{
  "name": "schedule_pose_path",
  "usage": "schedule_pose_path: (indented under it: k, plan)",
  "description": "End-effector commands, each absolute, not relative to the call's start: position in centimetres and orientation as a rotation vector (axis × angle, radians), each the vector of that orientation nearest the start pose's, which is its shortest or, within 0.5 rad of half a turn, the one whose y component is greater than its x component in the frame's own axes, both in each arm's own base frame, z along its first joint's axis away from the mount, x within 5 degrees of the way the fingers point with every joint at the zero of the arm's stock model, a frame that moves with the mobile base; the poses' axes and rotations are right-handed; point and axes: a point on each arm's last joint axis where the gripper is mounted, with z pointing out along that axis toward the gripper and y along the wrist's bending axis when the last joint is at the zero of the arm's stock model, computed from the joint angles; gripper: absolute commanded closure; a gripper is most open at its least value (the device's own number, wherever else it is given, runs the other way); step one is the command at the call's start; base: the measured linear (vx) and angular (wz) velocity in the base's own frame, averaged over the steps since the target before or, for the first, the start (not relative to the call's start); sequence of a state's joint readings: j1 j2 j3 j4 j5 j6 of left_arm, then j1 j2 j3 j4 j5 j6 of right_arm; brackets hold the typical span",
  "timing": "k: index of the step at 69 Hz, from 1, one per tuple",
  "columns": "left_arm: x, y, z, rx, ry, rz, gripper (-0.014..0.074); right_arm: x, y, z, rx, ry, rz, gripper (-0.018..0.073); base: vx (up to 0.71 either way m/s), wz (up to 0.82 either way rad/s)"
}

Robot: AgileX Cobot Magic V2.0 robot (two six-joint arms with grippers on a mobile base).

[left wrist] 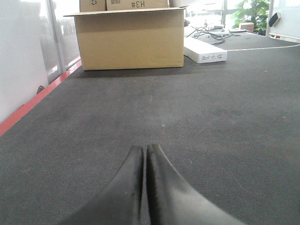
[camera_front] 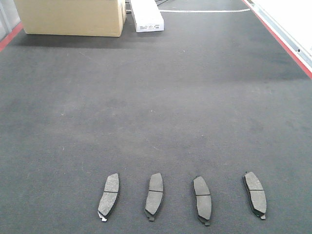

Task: Move and align brake pads A on conveyor

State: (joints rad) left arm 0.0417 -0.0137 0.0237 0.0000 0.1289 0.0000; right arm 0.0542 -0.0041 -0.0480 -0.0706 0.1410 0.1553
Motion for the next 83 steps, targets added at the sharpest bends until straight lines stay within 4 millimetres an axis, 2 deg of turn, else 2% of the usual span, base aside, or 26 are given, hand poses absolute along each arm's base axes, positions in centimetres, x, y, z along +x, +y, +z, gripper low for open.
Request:
schedule_pose_path:
  k: [1,16,83]
  plan:
    - [5.5,0.2,20.4,-0.030,1.529,0.032,0.0603,5.2,-0.1,22.0,0.098,1.474,0.078,0.0561,0.00,0.00]
    - [5.5,0.2,20.4,-0.030,1.529,0.032,0.0603,5.6,-0.2,19.5,0.131,1.529,0.076,0.0561,0.00,0.00]
    - [5.5,0.2,20.4,-0.030,1.529,0.032,0.0603,5.6,-0.2,19.5,0.123,1.535,0.067,0.0561,0.00,0.00]
